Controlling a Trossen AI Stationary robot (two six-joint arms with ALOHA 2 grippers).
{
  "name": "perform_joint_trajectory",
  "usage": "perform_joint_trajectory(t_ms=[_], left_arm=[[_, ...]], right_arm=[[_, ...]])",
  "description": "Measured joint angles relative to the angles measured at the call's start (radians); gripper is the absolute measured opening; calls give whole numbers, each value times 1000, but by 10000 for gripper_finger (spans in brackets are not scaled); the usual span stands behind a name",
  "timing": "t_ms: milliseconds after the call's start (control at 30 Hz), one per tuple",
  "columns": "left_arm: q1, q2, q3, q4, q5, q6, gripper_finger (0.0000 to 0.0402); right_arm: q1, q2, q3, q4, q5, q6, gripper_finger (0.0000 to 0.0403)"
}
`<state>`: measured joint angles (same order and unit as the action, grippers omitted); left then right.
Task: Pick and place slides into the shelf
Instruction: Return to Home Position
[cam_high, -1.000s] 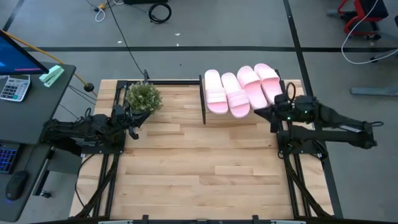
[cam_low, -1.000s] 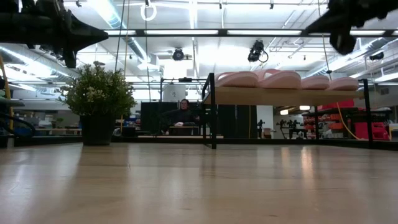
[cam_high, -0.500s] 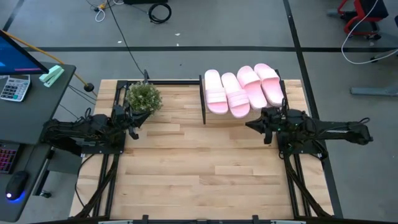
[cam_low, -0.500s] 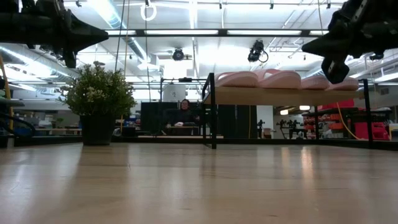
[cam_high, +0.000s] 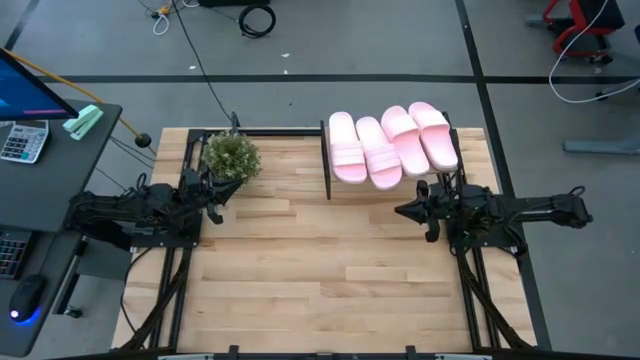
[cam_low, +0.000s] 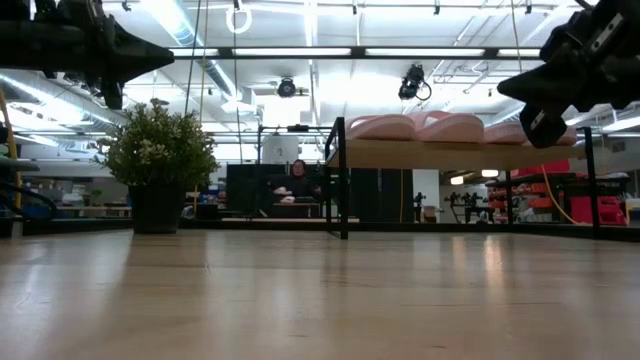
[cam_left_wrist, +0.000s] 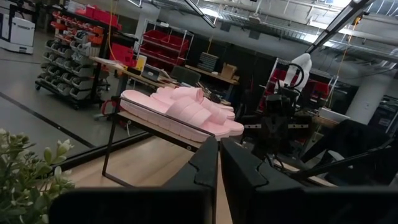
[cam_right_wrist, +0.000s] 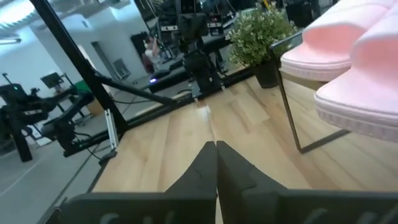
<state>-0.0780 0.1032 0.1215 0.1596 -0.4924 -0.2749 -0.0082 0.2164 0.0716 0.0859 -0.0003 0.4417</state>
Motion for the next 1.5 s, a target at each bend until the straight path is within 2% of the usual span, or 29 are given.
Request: perform_joint_trajectory(t_ms=[200, 467, 633, 1033, 1267, 1367, 1500], left_arm=[[0, 0, 0, 0, 0, 0, 23], [0, 0, 0, 0, 0, 0, 36], [0, 0, 0, 0, 0, 0, 31], [0, 0, 1, 0, 0, 2, 22], [0, 0, 1, -8, 0, 204, 35], [0, 1, 1, -26, 0, 239, 37], [0, 2, 1, -44, 0, 149, 31]], right_arm=[[0, -52, -40, 4, -6, -14, 0], [-2, -54, -61, -22, -9, -54, 0], [-2, -54, -61, -7, 21, -92, 7], [-3, -54, -61, -19, 29, -26, 24], [-3, -54, -61, -19, 29, -26, 24], [-3, -54, -61, -19, 29, -26, 24], [-3, -54, -61, -19, 29, -26, 23]])
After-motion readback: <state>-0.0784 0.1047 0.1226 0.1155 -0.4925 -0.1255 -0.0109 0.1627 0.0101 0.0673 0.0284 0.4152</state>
